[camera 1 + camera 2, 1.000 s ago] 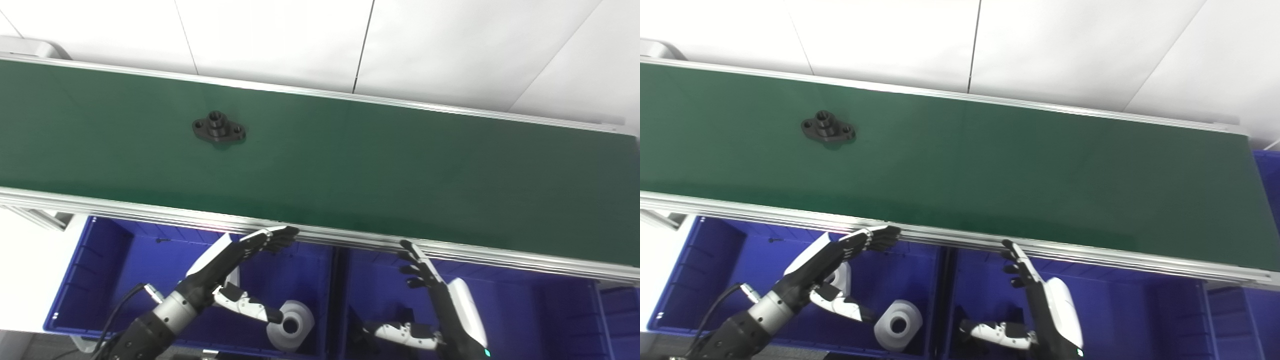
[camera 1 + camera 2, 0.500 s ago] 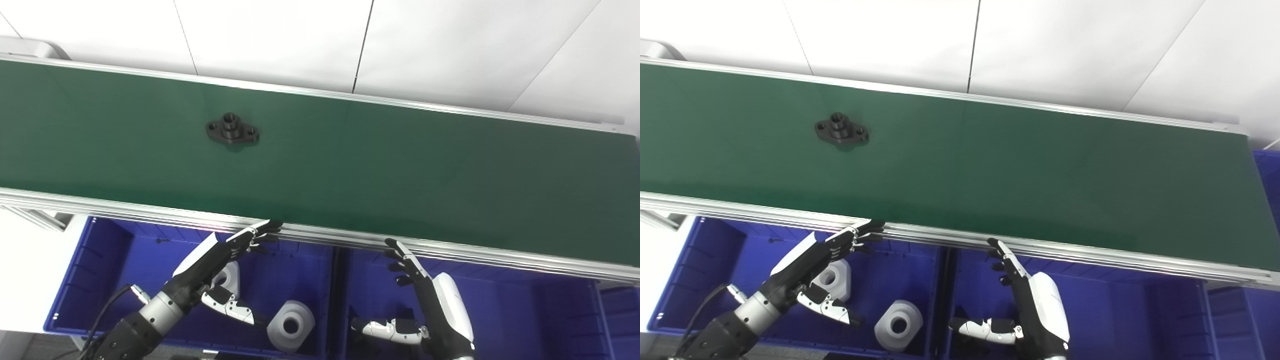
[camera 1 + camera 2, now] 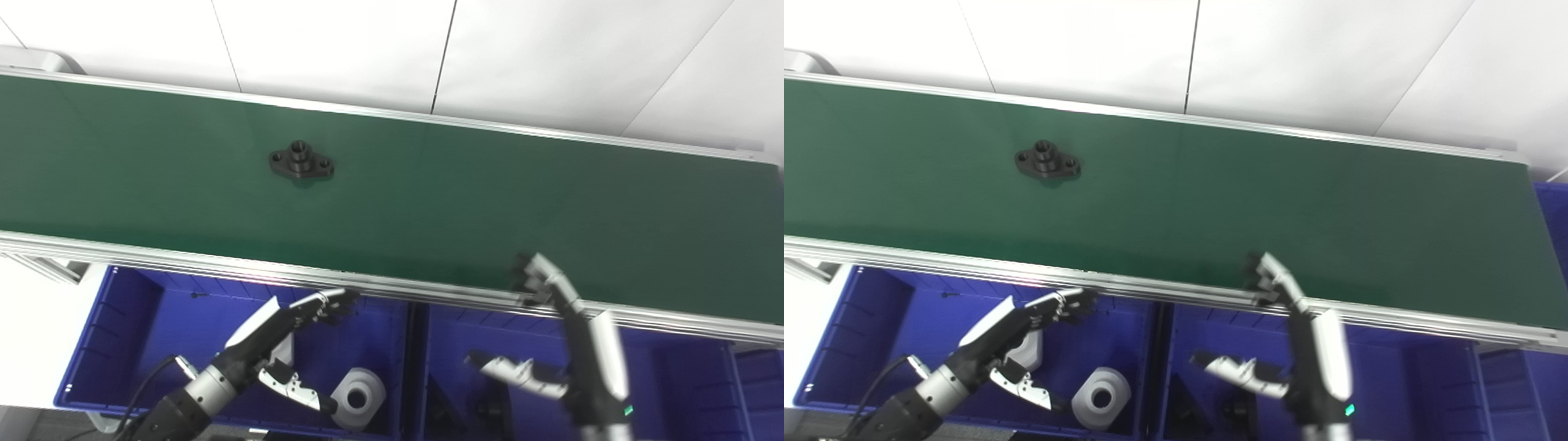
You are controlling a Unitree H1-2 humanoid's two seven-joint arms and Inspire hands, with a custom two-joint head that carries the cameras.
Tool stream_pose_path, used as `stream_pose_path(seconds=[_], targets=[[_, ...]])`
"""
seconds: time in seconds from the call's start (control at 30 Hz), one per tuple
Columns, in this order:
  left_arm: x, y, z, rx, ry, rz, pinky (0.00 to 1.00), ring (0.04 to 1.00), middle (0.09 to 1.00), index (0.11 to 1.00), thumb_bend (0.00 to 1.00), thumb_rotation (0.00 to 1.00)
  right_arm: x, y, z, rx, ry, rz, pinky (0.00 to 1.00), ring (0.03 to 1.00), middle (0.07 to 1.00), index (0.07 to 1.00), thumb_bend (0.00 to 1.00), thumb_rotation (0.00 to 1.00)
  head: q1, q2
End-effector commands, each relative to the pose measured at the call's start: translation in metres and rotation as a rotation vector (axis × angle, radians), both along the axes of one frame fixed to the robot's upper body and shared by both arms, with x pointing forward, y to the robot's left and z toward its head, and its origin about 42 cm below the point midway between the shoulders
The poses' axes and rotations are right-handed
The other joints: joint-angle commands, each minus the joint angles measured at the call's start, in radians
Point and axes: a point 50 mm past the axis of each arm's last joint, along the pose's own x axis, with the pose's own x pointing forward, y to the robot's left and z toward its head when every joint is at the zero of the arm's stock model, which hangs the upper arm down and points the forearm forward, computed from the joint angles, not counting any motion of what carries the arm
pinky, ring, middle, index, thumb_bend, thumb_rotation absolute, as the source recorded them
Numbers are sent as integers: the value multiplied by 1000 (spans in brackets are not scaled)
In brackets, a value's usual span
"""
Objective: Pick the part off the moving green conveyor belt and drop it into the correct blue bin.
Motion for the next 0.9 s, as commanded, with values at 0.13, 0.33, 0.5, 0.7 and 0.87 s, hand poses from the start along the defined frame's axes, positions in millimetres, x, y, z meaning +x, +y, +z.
stream_pose_path(seconds=[0.13, 0.33, 0.5, 0.7, 0.87], targets=[[5, -4, 1, -37, -39, 17, 741, 804, 836, 804, 938, 151, 28, 3, 31, -26, -148, 42, 654, 729, 793, 849, 784, 390, 34, -57], [9, -7, -5, -29, -34, 26, 728, 790, 817, 788, 943, 163, 56, 3, 47, -72, -196, 81, 617, 715, 794, 840, 786, 392, 83, -115], [11, -11, -8, -26, -31, 25, 712, 774, 799, 773, 942, 172, 72, 2, 56, -105, -188, 84, 581, 701, 779, 830, 791, 405, 100, -137], [12, -11, -12, -43, -11, 27, 702, 768, 796, 759, 945, 134, 84, 5, 61, -111, -168, 96, 586, 705, 777, 822, 794, 387, 100, -150], [15, -11, -13, -17, -24, 20, 694, 762, 794, 758, 941, 153, 93, 9, 62, -106, -165, 119, 569, 693, 774, 815, 802, 343, 106, -168]])
